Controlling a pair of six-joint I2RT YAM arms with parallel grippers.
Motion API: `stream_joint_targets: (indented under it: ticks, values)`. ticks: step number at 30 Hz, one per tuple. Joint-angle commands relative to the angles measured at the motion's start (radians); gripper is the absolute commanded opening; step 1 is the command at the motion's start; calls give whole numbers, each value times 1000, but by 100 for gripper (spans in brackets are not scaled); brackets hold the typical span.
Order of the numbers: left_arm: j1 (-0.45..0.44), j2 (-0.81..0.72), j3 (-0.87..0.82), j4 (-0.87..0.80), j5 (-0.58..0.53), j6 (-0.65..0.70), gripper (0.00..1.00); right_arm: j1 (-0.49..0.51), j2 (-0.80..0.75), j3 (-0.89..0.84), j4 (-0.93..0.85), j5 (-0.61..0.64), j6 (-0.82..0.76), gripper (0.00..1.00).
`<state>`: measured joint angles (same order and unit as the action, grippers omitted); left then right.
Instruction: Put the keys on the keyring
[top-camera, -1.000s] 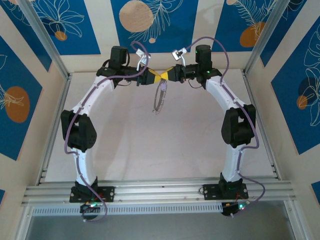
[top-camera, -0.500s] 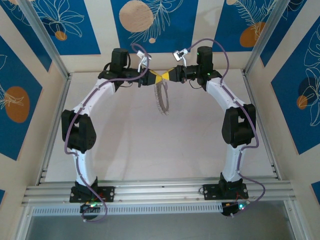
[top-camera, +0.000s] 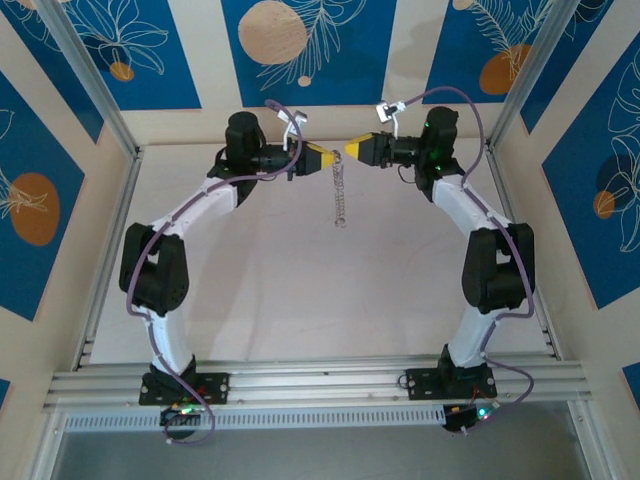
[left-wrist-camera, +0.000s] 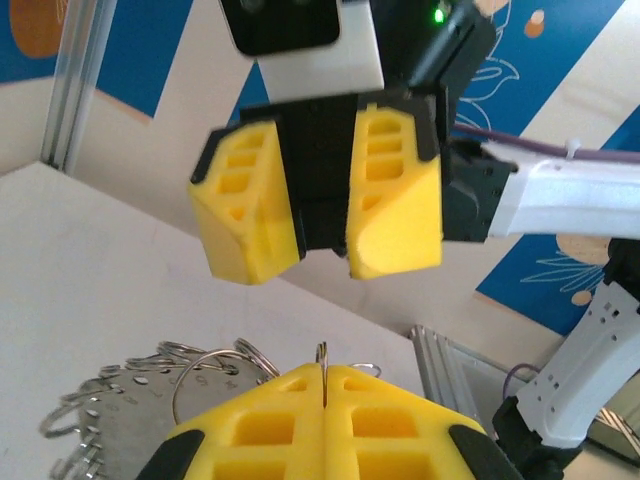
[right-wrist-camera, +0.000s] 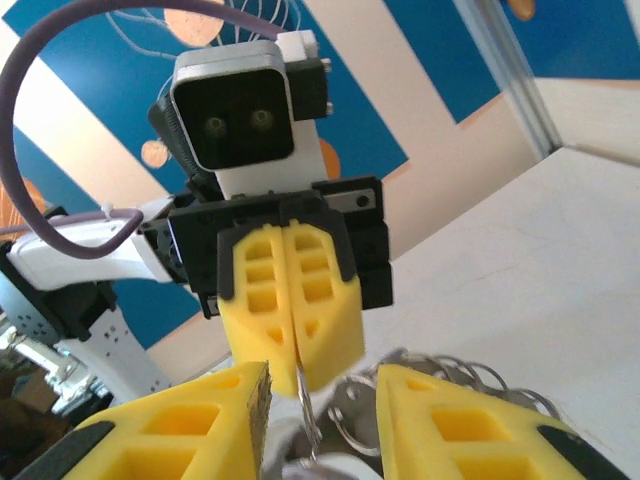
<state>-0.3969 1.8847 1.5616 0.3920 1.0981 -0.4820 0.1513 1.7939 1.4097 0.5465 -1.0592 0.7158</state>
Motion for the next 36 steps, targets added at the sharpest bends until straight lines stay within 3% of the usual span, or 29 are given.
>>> stream_joint_targets:
  ticks: [1, 15, 22, 36]
  values:
    - [1, -59, -31, 247, -37, -152, 0, -13, -40, -77, 167, 74, 95, 35]
    - [-8, -104, -187, 578, -273, -407, 0, 6, -41, -154, 424, 184, 247, 36]
    - [-26, -120, -223, 651, -367, -449, 0, 29, -27, -123, 460, 212, 268, 39]
    - [-33, -113, -225, 692, -392, -470, 0, 72, -29, -119, 454, 194, 253, 40]
